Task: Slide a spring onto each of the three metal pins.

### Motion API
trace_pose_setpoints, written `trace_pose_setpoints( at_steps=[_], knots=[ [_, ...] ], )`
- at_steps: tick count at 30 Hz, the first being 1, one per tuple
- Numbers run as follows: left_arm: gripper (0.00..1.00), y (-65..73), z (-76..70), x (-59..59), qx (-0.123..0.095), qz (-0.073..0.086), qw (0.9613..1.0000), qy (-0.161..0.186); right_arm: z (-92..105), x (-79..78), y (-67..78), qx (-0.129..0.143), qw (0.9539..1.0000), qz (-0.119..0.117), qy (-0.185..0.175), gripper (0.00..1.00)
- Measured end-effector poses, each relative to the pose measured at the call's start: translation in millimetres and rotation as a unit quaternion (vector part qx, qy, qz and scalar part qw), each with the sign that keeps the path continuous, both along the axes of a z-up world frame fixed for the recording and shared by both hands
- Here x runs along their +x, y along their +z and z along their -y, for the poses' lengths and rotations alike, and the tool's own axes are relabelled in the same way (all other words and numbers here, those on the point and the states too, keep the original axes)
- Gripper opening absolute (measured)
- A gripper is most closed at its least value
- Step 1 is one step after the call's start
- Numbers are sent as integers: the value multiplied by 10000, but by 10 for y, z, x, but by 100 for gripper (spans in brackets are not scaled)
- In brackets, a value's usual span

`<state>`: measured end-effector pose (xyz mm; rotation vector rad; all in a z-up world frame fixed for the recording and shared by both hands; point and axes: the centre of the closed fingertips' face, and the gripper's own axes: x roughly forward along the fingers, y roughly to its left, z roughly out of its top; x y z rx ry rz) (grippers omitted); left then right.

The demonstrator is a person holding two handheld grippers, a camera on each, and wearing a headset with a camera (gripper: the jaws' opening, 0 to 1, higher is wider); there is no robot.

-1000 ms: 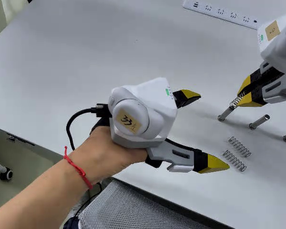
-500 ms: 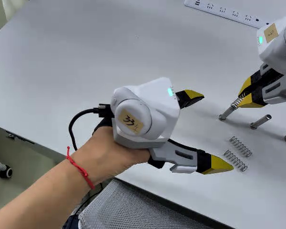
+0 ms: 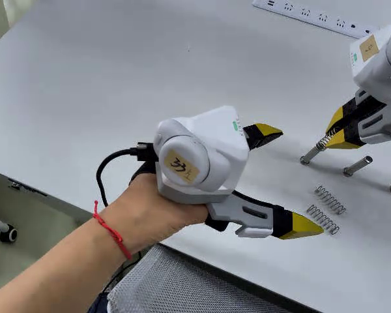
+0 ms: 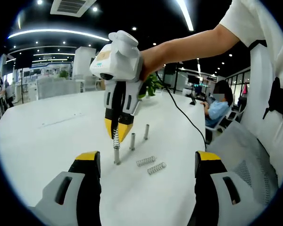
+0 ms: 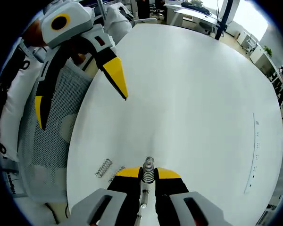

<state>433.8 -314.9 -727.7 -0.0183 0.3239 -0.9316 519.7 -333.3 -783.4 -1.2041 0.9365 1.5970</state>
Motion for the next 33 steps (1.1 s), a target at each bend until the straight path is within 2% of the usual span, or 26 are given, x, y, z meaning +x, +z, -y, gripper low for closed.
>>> trace_pose_setpoints(
  at_steps=[16,33],
  knots=[
    [81,-23,5,-2,-42,-39,10000,1,-10,41,-103,-15,10000,-26,-11,7],
    [81,-32,4,-5,-76,-63,10000,9,-13,7,-196,-39,10000,-2,51,7]
  ],
)
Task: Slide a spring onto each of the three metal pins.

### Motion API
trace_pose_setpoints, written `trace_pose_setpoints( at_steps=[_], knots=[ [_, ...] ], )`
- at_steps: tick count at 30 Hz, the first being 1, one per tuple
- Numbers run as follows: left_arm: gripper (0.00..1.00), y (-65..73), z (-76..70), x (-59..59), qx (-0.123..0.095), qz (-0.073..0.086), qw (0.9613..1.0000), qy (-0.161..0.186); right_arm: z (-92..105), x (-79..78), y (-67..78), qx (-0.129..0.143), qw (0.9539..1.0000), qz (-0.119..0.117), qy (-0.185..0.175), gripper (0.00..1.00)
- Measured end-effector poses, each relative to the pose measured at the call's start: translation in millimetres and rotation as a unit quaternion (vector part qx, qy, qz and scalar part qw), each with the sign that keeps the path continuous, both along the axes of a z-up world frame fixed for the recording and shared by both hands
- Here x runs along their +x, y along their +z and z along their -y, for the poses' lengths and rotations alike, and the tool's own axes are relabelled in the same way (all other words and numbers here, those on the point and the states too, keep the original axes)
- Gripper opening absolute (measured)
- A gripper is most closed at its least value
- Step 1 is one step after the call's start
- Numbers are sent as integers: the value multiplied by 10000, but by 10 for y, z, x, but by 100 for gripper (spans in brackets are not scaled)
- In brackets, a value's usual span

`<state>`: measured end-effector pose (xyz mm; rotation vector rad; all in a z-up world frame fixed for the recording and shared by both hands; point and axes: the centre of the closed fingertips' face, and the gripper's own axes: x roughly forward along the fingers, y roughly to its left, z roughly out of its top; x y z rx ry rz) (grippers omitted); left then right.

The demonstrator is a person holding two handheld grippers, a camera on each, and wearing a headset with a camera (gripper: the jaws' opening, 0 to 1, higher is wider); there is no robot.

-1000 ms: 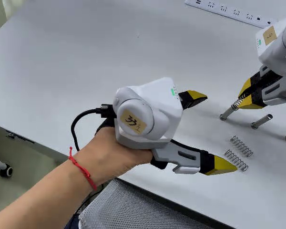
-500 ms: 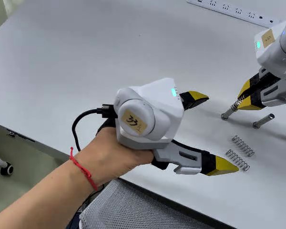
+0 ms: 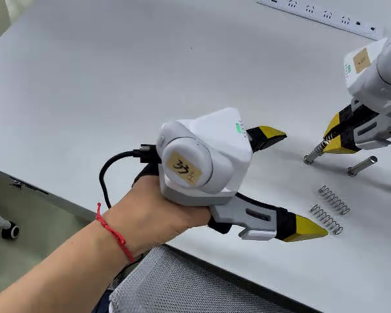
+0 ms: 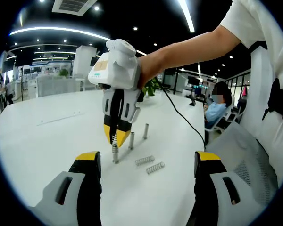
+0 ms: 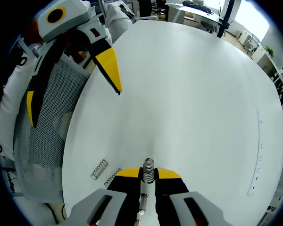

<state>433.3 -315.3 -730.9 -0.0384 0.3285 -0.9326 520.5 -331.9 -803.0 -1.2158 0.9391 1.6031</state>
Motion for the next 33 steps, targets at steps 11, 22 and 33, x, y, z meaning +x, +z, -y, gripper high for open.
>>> trace_pose_setpoints(
  at_steps=[11,22,33],
  knots=[
    [80,-7,0,-2,-10,-13,10000,-16,-7,-38,-46,-28,10000,-24,-14,7],
    [80,-5,-3,1,-28,-18,10000,-13,-6,-45,-143,-61,10000,-31,-10,7],
    [80,-6,-20,11,-31,-23,10000,8,-5,7,-256,-103,9999,20,33,7]
  ],
)
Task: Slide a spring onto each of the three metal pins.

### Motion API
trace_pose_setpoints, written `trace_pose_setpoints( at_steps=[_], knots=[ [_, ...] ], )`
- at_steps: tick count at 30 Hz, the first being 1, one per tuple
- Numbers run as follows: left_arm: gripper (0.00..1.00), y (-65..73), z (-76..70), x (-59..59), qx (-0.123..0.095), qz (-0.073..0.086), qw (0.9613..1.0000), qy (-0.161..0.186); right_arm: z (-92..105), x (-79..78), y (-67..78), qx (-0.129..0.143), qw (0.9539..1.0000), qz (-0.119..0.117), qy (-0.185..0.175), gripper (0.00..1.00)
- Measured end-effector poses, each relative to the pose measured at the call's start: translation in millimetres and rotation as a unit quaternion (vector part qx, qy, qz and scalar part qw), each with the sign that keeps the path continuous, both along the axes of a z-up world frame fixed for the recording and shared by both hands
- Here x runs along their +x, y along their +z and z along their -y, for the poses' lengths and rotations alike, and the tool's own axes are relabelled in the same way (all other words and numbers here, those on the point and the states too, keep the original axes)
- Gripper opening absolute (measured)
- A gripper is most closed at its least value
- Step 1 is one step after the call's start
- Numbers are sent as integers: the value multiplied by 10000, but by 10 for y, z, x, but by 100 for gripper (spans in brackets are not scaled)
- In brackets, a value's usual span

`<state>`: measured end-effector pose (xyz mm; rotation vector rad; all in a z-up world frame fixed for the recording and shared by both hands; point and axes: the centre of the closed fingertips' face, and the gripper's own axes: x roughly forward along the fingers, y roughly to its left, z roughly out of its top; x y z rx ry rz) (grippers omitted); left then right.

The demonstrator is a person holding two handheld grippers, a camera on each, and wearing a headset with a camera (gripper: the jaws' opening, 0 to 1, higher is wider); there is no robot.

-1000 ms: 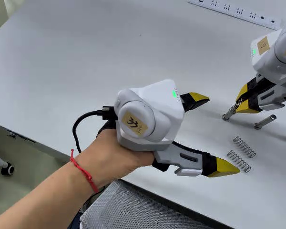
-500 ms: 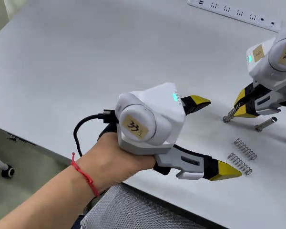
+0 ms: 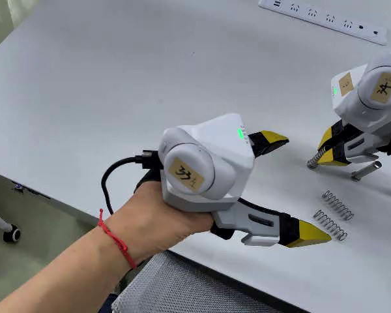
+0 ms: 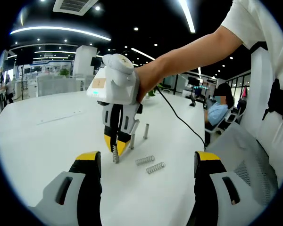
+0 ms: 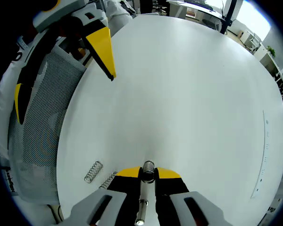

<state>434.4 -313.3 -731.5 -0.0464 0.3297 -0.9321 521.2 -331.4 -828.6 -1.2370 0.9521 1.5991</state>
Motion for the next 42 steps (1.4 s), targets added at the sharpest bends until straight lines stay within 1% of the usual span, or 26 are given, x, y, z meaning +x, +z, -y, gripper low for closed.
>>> trace_pose_setpoints(
  at_steps=[5,9,15,22,29,33,39,42],
  knots=[
    [80,0,-7,0,0,0,10000,10,1,-26,-22,-14,10000,1,-10,8],
    [80,1,-18,9,4,8,10000,31,4,-18,-58,-19,10000,-4,-26,8],
    [80,-7,-20,3,33,4,10000,25,5,-41,-72,-1,10000,-21,-64,8],
    [80,-3,-25,-4,43,5,10000,34,-2,-13,-106,23,9999,-29,-103,8],
    [80,18,-23,-1,63,22,10000,29,-8,1,-106,78,9998,-41,-168,10],
    [80,35,-12,-7,77,34,10000,11,-17,0,-77,150,9996,-42,-234,12],
    [80,59,2,-18,134,53,9999,-30,-21,-92,84,344,9986,-36,-389,17],
    [80,74,8,-17,150,59,9999,-41,-24,-79,137,468,9979,-39,-453,21]
  ],
)
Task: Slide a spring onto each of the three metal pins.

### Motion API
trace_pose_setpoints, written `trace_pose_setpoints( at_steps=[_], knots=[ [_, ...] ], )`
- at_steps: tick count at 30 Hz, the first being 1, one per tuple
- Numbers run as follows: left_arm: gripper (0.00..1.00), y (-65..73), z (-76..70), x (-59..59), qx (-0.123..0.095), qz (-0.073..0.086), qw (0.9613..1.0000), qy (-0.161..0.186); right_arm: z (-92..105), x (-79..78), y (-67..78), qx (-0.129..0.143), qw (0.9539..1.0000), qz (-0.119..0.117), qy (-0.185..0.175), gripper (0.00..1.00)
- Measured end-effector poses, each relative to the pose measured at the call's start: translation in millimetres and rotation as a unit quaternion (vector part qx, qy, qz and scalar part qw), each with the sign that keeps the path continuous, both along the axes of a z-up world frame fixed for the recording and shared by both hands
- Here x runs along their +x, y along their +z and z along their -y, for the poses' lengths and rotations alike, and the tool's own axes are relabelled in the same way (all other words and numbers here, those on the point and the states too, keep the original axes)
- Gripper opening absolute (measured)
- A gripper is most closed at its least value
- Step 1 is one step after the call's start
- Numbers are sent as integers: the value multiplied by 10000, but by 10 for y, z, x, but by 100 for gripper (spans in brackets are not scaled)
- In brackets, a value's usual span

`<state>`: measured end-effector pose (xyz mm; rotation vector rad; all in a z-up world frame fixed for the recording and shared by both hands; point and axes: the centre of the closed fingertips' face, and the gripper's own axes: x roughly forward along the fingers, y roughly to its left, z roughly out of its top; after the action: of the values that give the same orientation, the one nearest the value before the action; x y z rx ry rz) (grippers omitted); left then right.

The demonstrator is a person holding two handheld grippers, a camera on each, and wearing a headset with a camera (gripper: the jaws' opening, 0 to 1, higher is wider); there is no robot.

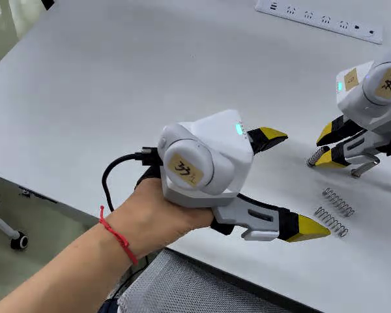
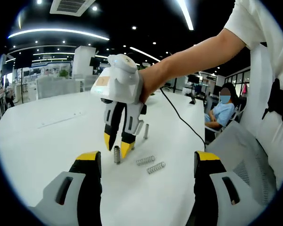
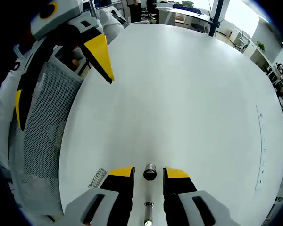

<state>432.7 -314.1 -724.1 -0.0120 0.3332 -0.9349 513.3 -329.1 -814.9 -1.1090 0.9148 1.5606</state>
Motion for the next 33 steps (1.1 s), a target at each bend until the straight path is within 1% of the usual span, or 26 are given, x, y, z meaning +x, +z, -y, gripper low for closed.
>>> trace_pose_setpoints(
  at_steps=[4,6,7,9,11,16,17,19,21,22,24,25,27,28,29,30,31,33],
  knots=[
    [80,13,21,-3,49,15,10000,-45,15,-1,97,159,9998,40,-78,25],
    [80,24,36,-4,76,27,9999,-76,25,-28,171,281,9995,67,-104,27],
    [80,32,45,-5,88,30,9999,-96,25,-33,223,387,9991,104,-146,28],
    [80,36,56,-5,119,34,9998,-121,41,-44,287,493,9985,107,-223,30],
    [80,39,67,-3,154,36,9998,-157,100,-4,291,619,9975,164,-301,32],
    [79,52,94,1,248,57,9994,-249,190,-39,487,980,9933,210,-569,38],
    [79,52,102,1,276,55,9992,-275,213,-50,533,1112,9913,215,-663,41],
    [79,48,108,3,319,50,9990,-303,287,-4,537,1214,9892,197,-799,44],
    [79,47,115,2,373,47,9987,-339,379,14,572,1319,9868,206,-922,46],
    [79,52,122,1,391,47,9986,-360,418,-3,613,1425,9845,205,-1004,47],
    [79,53,127,-3,435,51,9983,-395,474,-32,660,1563,9814,177,-1100,50],
    [79,52,130,-4,472,54,9980,-416,515,-43,695,1680,9784,172,-1190,52],
    [79,56,130,-4,503,55,9978,-438,575,-61,744,1815,9739,144,-1357,56],
    [79,58,125,-1,534,66,9975,-448,606,-77,787,1954,9699,122,-1449,57],
    [79,58,121,0,562,66,9974,-454,636,-90,813,2033,9674,102,-1508,59],
    [79,56,117,1,596,62,9971,-465,689,-111,842,2102,9649,95,-1569,60],
    [79,56,115,2,611,62,9970,-469,728,-122,856,2133,9638,108,-1597,62],
    [78,50,113,-3,674,62,9964,-504,809,-154,898,2273,9589,129,-1696,66]
  ],
)
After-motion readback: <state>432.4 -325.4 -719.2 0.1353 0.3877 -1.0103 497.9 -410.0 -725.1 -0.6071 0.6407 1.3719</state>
